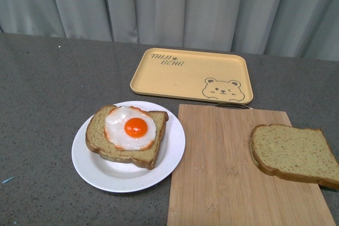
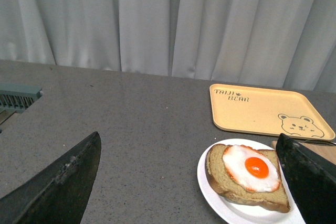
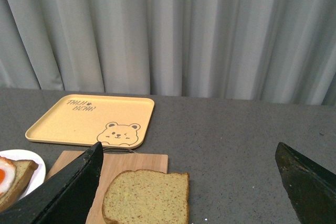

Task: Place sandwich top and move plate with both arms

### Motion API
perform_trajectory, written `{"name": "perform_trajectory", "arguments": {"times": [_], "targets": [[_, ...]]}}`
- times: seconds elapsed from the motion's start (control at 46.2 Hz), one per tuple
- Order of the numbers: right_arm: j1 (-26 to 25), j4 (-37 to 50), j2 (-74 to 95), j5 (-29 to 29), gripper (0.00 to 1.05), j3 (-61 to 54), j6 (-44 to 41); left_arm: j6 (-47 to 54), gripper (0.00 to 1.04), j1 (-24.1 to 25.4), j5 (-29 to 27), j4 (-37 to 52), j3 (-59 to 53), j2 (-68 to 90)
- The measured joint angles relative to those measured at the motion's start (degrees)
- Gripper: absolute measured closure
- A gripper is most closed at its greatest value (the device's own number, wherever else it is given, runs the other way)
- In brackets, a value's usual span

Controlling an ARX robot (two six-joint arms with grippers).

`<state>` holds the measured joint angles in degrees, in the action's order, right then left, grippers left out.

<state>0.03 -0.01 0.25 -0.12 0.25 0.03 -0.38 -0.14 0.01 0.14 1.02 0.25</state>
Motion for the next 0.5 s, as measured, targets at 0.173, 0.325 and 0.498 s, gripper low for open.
{"name": "perform_trajectory", "arguments": {"times": [0.173,0.325,0.498], "targets": [[0.0,0.0,0.0,0.0,0.09,0.0,0.0,0.0,0.07,0.0,0.0,0.0,0.0,0.0],[0.0,0.0,0.0,0.0,0.09,0.0,0.0,0.0,0.07,0.0,0.0,0.0,0.0,0.0],[0.0,0.0,0.0,0.0,0.09,0.0,0.0,0.0,0.07,0.0,0.0,0.0,0.0,0.0]]}}
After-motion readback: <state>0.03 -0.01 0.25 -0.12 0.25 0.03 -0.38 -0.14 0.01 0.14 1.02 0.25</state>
